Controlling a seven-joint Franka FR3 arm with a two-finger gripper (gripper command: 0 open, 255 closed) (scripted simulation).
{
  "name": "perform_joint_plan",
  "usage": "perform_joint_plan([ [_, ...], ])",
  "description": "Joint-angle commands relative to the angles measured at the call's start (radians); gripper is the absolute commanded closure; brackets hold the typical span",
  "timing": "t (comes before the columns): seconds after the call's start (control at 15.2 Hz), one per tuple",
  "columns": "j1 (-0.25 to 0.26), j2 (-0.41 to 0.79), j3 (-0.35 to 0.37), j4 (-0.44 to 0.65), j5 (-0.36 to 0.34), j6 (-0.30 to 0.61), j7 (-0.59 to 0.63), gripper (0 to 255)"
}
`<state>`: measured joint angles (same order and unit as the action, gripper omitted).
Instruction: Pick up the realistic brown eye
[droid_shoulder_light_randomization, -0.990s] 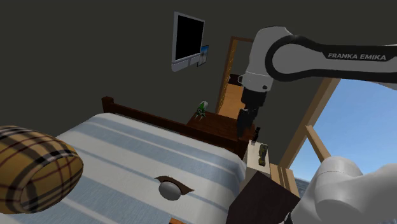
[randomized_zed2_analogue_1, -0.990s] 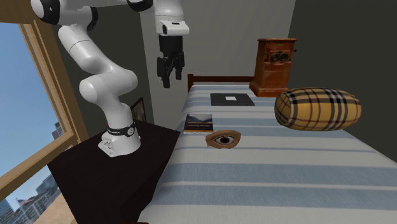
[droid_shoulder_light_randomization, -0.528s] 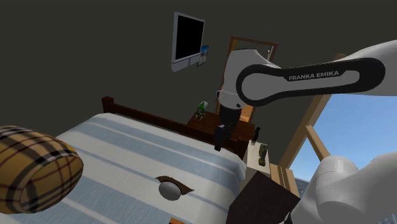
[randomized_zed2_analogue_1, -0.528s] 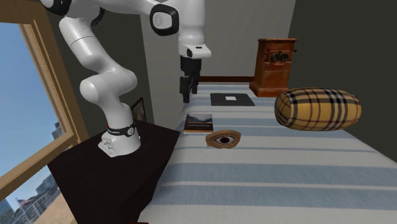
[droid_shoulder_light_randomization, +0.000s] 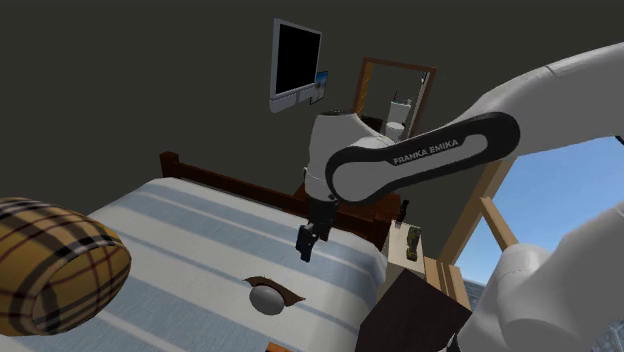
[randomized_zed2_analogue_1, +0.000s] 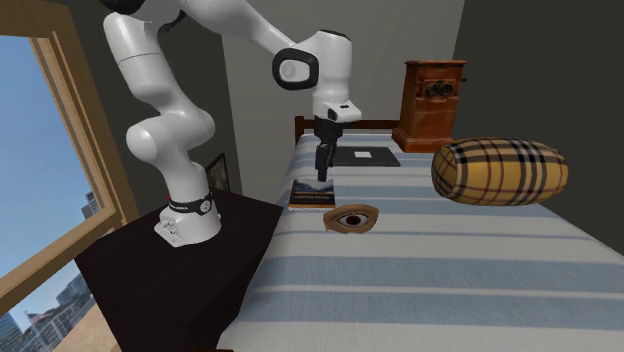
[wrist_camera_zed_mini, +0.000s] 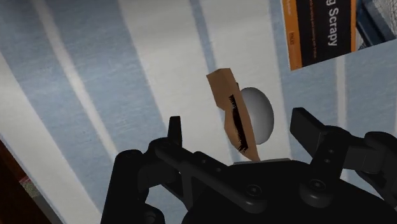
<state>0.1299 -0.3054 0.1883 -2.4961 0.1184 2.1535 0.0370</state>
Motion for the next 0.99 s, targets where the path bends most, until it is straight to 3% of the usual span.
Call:
perform_joint_plan([
  [0.0,0.003,0.081,0.020,0.023,-0.014,0.063,0.018,0],
  [0.66,0.051,0.478,0.081,0.212,-0.179,0.272,0.180,0],
  [0.92,0.059,0.523,0.074,0.214,-0.200,0.313,0.196,0],
])
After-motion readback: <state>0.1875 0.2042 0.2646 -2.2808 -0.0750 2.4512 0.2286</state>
